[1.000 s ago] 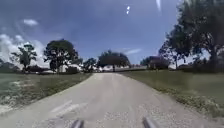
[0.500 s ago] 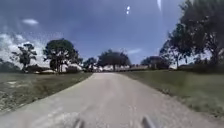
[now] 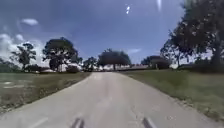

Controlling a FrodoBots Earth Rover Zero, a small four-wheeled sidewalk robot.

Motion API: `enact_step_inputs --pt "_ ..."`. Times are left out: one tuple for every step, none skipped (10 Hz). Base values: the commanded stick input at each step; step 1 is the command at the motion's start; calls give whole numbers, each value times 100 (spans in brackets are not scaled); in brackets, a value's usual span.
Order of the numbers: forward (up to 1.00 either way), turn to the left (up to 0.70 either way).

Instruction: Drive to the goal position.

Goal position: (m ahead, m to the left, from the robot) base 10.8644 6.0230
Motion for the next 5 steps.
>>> enact_step_inputs --pt "70 0" --pt "70 0" --pt "70 0" --pt "70 0" --pt "70 0"
